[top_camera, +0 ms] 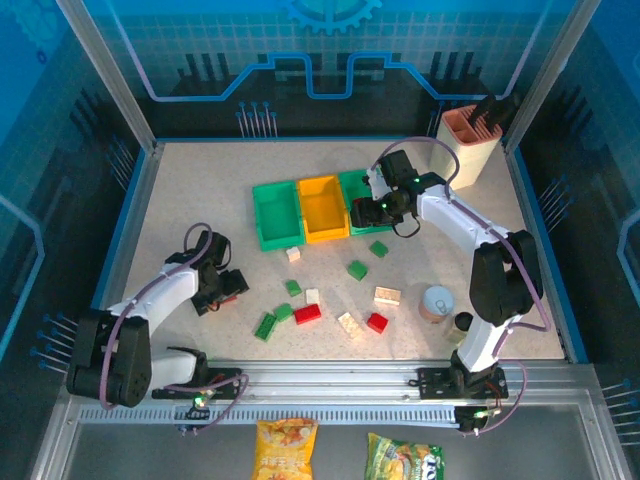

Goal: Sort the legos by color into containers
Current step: Pick up the lego from the bottom-left of the table.

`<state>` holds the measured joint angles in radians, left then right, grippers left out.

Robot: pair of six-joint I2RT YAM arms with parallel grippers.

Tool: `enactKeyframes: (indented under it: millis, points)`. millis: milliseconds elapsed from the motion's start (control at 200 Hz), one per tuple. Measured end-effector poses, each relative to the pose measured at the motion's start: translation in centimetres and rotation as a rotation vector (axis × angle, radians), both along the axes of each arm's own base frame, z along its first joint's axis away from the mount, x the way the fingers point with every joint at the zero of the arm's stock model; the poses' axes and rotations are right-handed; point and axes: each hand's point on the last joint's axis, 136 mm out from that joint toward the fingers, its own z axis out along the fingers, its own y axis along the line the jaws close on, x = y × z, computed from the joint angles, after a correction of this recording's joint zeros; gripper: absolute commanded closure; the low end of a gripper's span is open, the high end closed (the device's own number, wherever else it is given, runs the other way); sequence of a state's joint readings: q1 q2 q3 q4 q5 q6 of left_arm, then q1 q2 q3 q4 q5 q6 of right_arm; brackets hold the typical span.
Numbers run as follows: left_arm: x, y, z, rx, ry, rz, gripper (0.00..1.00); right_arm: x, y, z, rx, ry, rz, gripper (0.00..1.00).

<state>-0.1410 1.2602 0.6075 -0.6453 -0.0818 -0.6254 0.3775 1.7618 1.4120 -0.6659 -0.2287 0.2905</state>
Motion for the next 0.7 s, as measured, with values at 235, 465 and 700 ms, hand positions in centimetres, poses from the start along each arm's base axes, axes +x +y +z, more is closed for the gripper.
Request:
enactKeyframes:
  millis: [235,465,700]
  points:
    - [0.2,-0.9,-0.2,0.016,0.02,-0.055,0.16,-0.2,-0.1,0.1,-0.004,0.01,0.0,0.48]
    - [1.0,-1.0,0.1,0.084,0.012,-0.1,0.14,-0.3,-0.2,0.3,-0.01,0.015,-0.001,0.48]
    - [0.9,-0.4,-0.2,0.117,0.025,-0.093,0.17,-0.5,-0.4,0.2,-0.021,0.025,-0.001,0.48]
